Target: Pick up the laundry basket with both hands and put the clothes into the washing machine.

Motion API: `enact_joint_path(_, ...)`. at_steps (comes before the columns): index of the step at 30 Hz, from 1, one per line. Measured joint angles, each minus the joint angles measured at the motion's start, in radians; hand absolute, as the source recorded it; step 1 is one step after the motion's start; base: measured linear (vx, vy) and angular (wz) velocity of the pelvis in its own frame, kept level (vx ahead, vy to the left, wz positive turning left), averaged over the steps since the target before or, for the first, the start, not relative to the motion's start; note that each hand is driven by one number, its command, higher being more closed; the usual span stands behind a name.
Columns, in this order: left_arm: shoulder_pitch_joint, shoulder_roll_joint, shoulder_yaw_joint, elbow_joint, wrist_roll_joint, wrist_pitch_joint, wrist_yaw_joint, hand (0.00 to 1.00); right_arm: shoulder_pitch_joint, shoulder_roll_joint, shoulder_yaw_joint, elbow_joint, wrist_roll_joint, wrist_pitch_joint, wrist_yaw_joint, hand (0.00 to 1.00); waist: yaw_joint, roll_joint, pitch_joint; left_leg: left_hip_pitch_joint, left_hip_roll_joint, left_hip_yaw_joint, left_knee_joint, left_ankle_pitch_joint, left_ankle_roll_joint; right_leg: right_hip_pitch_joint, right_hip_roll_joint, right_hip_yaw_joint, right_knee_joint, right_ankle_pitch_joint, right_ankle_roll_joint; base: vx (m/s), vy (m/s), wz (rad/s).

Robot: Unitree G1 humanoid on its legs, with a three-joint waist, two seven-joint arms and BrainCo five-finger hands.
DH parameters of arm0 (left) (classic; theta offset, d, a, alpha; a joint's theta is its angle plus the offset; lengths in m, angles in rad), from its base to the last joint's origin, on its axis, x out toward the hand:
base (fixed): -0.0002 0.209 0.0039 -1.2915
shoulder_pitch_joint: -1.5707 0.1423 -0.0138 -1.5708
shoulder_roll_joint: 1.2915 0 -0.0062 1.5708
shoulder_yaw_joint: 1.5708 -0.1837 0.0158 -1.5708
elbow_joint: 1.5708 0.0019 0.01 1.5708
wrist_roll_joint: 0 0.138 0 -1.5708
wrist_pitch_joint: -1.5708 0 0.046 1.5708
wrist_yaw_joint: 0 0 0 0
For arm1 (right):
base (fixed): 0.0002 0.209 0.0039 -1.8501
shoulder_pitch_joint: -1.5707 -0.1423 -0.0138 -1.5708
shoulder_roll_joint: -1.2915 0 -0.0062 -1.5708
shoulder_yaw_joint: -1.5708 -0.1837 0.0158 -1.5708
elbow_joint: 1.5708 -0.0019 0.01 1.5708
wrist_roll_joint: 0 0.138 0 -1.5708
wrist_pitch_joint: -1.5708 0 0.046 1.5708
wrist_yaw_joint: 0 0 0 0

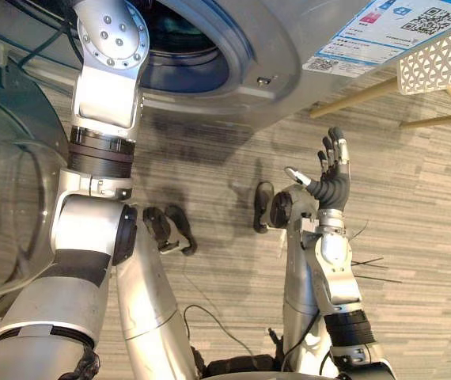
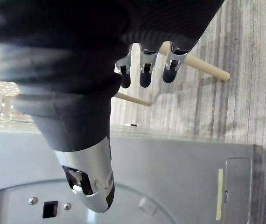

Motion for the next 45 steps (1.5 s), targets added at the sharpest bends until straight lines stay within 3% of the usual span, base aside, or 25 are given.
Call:
enact_joint_path(1, -0.009, 0.000, -0.012, 0.016, 0.002, 0.001, -0.004, 0.00, 0.001, 0.000, -0.001, 0.000, 0.000, -0.001, 0.000, 0.00, 0.001, 0.000, 0.000, -0.002, -0.001, -0.002, 0.000, 0.000, 0.000, 0.000, -0.001, -0.002, 0.000, 0.000, -0.001, 0.04, -0.001, 0.07)
enact_joint_path(5, -0.059, -0.007, -0.064, 0.155, 0.064, 0.042, -0.153, 0.00, 0.001, 0.000, -0.009, 0.002, 0.001, -0.002, 0.009, 0.00, 0.001, -0.001, 0.001, -0.006, -0.018, -0.007, 0.001, 0.000, 0.000, 0.000, -0.015, -0.003, 0.010, -0.006, -0.001, 0.03, 0.008, 0.12)
enact_joint_path(6, -0.061, -0.025, -0.078, 0.192, 0.156, 0.077, -0.224, 0.00, 0.001, -0.001, -0.012, 0.002, 0.001, -0.003, 0.024, 0.00, 0.002, -0.001, 0.001, -0.006, -0.024, -0.007, 0.005, 0.000, 0.000, 0.000, -0.023, -0.002, 0.018, -0.010, -0.001, 0.02, 0.015, 0.15)
enact_joint_path(10, -0.044, -0.095, -0.096, 0.280, 0.425, 0.158, -0.375, 0.00, 0.001, -0.003, -0.031, 0.002, 0.017, -0.013, 0.074, 0.00, 0.003, -0.002, 0.001, -0.010, -0.035, -0.014, 0.024, 0.000, 0.000, 0.002, -0.033, 0.002, 0.045, -0.025, 0.004, 0.00, 0.010, 0.13)
enact_joint_path(13, 0.001, -0.121, -0.082, 0.286, 0.525, 0.186, -0.461, 0.00, 0.001, -0.006, -0.033, 0.002, 0.051, -0.016, 0.111, 0.00, 0.003, -0.003, 0.000, -0.010, -0.035, -0.017, 0.028, 0.000, 0.000, 0.002, -0.034, 0.002, 0.052, -0.026, 0.004, -0.01, 0.002, 0.04)
enact_joint_path(20, 0.058, -0.101, -0.002, 0.245, 0.516, 0.191, -0.472, 0.00, 0.002, -0.018, -0.030, 0.003, 0.079, -0.016, 0.130, 0.00, 0.013, -0.004, 0.000, 0.006, -0.041, -0.029, 0.031, 0.007, -0.012, 0.019, -0.042, -0.005, 0.070, -0.036, -0.011, 0.01, -0.010, 0.06)
enact_joint_path(29, 0.292, -0.079, 0.078, -0.061, 0.432, 0.161, -0.327, 0.00, 0.004, -0.014, -0.028, 0.005, 0.030, -0.019, 0.120, 0.00, 0.039, -0.003, -0.001, 0.053, -0.071, -0.051, -0.042, 0.038, -0.045, 0.083, -0.068, -0.043, 0.032, -0.049, -0.031, 0.03, -0.023, 0.13)
enact_joint_path(32, 0.390, -0.125, 0.128, -0.106, 0.395, 0.159, -0.292, 0.00, 0.007, -0.012, -0.029, 0.019, 0.006, -0.018, 0.104, 0.00, 0.058, -0.003, -0.002, 0.086, -0.073, -0.059, -0.067, 0.043, -0.054, 0.121, -0.069, -0.058, 0.013, -0.055, -0.040, 0.05, -0.023, 0.09)
enact_joint_path(35, 0.541, -0.223, 0.176, -0.107, 0.301, 0.137, -0.283, 0.00, 0.008, -0.009, -0.030, 0.097, -0.008, 0.000, 0.097, 0.00, 0.065, -0.003, -0.004, 0.175, -0.089, -0.064, -0.144, 0.064, -0.066, 0.219, -0.075, -0.080, -0.050, -0.057, -0.040, 0.05, -0.040, 0.19)
enact_joint_path(37, 0.667, -0.276, 0.176, -0.106, 0.211, 0.113, -0.291, 0.00, 0.028, -0.008, -0.035, 0.133, -0.013, 0.021, 0.092, 0.00, 0.072, -0.004, -0.007, 0.272, -0.093, -0.062, -0.214, 0.076, -0.076, 0.319, -0.074, -0.096, -0.112, -0.057, -0.041, 0.07, -0.068, 0.19)
enact_joint_path(39, 0.849, -0.335, 0.163, -0.103, 0.063, 0.046, -0.344, 0.00, 0.080, -0.009, -0.055, 0.200, -0.022, 0.036, 0.090, 0.00, 0.086, -0.007, -0.035, 0.424, -0.104, -0.055, -0.335, 0.097, -0.092, 0.473, -0.075, -0.120, -0.215, -0.056, -0.041, 0.09, -0.091, 0.25)
enact_joint_path(42, 1.064, -0.363, 0.133, -0.060, -0.094, -0.023, -0.426, 0.00, 0.158, -0.015, -0.088, 0.305, -0.022, 0.069, 0.096, 0.00, 0.105, -0.009, -0.097, 0.623, -0.113, -0.040, -0.504, 0.133, -0.107, 0.672, -0.074, -0.157, -0.362, -0.049, -0.035, 0.12, -0.072, 0.22)
enact_joint_path(45, 1.214, -0.380, 0.135, 0.021, -0.195, -0.056, -0.503, 0.00, 0.225, -0.030, -0.094, 0.395, -0.019, 0.082, 0.113, 0.00, 0.114, -0.004, -0.168, 0.795, -0.126, -0.029, -0.678, 0.181, -0.115, 0.849, -0.069, -0.195, -0.519, -0.014, -0.038, 0.17, -0.033, 0.22)
